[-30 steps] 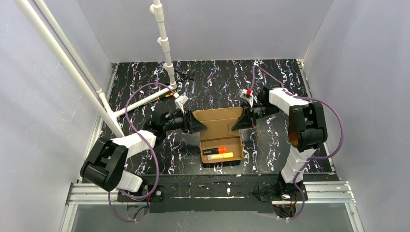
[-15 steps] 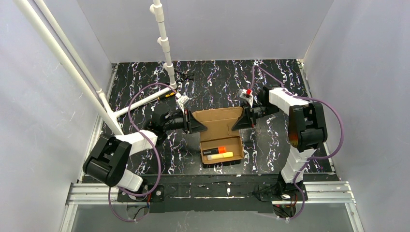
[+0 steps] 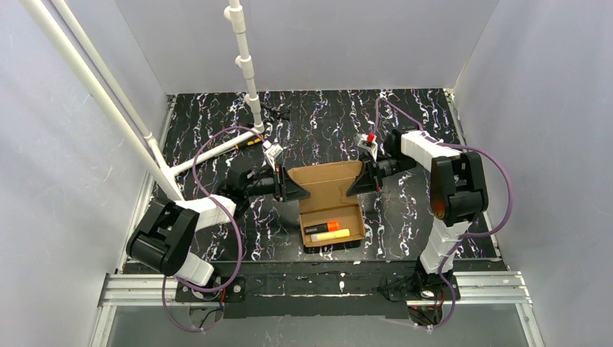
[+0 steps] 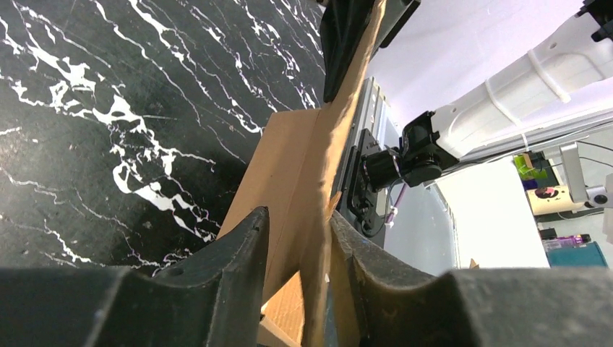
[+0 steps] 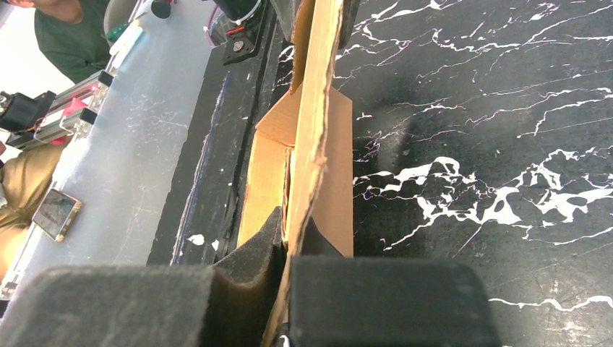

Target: Fold the paper box

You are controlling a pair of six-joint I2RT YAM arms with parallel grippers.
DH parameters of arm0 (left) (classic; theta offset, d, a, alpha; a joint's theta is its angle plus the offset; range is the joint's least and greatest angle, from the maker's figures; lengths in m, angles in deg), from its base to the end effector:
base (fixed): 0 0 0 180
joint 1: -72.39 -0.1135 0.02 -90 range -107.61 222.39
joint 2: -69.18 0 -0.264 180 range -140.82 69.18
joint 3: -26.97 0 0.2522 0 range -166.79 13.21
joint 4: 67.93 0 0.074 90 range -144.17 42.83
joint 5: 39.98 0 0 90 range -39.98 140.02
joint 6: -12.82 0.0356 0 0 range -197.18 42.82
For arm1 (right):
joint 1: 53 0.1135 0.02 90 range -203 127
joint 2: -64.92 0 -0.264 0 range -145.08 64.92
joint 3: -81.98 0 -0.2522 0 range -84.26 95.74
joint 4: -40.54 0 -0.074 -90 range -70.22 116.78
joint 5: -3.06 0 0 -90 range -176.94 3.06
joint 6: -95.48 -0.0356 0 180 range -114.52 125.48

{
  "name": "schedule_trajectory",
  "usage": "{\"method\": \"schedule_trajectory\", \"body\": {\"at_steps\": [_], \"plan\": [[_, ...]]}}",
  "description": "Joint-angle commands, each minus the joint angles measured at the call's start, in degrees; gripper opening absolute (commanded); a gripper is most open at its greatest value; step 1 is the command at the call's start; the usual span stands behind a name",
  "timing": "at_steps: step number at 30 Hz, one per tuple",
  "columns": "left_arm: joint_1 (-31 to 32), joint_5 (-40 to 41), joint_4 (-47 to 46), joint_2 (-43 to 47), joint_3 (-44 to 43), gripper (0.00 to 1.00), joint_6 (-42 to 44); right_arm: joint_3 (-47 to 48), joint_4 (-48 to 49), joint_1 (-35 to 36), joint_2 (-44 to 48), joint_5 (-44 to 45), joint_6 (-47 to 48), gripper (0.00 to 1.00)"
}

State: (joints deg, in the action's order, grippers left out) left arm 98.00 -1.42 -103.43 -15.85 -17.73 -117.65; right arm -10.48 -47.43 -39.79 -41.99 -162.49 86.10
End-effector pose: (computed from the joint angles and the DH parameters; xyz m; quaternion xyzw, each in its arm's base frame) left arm 0.2452 -0.1484 0.2052 0.2054 0.6957 -0.6002 0.3368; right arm 0.2939 0.1044 0.2033 -0.5076 0.6012 0.5699 0.2369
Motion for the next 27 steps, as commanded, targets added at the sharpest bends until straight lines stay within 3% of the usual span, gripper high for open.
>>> {"method": "schedule_trajectory", "body": {"at_steps": [1, 11, 17, 25, 27], "plan": [[-0.53, 1.17, -0.05, 3.11, 2.85, 0.34, 0.42, 2.55, -4.18, 0.33, -0.75, -1.61, 3.09, 0.01], [-0.89, -0.17, -0.13, 3.31, 4.46, 0.31, 0.1, 2.6, -5.31, 0.23, -0.93, -1.45, 4.61, 0.01], [-0.91, -1.45, -0.39, 1.56, 2.9, 0.0, -0.32, 2.51, -5.33, 0.23, -1.01, -1.43, 4.61, 0.01], [-0.97, -0.07, -0.58, 2.15, 3.22, 0.0, 0.36, 2.86, -6.94, 0.23, -1.86, -1.17, 6.45, 0.01], [-1.31, 0.9, -0.58, 2.1, 3.22, 0.15, -0.19, 2.86, -6.99, 0.23, -1.9, -1.09, 6.57, 0.01]]}}
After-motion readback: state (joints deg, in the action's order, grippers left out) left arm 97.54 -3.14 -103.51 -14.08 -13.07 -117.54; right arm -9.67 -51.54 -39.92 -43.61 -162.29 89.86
